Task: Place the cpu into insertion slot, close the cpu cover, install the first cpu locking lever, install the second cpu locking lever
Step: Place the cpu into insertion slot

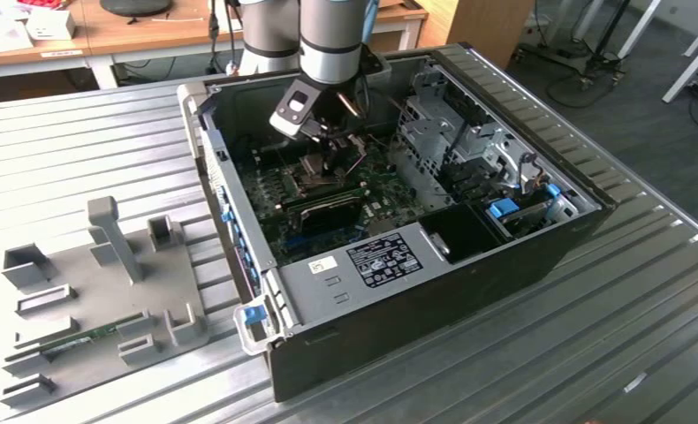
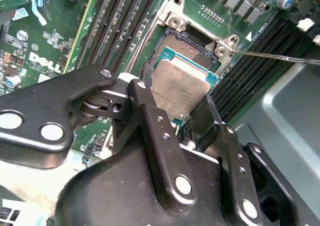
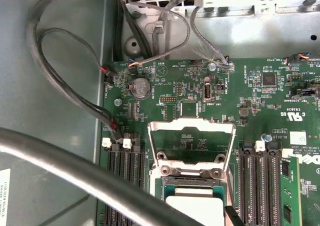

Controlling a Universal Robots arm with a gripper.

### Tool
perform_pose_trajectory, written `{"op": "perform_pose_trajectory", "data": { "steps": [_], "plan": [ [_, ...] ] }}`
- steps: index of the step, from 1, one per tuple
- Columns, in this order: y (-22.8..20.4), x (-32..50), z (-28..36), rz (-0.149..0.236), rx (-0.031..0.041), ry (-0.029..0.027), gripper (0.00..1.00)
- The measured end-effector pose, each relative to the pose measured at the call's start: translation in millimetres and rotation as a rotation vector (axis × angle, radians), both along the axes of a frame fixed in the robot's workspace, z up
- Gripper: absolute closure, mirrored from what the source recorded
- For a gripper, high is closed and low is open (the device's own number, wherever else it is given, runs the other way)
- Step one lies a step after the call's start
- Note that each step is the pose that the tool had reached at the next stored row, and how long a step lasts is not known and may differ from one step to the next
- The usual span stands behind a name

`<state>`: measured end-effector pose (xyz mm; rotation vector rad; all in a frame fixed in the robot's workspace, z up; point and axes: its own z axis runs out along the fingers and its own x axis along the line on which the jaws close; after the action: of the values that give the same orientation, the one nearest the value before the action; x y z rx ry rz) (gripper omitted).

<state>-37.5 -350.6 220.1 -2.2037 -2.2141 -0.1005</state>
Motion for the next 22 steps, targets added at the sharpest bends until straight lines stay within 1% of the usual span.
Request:
{"op": "perform_pose_trajectory", "data": {
  "steps": [2,6,12,22],
  "plan": [
    [-0.1,0.0,-0.1,0.0,-0.0002,0.0,0.46],
    [-0.2,0.0,-3.0,0.0,-0.0001,-0.0001,0.46],
    [-0.2,-0.3,-3.4,0.0,-0.0002,0.0,0.46],
    [0.0,-1.8,-8.4,0.0,0.0003,-0.0001,0.46]
  ]
}}
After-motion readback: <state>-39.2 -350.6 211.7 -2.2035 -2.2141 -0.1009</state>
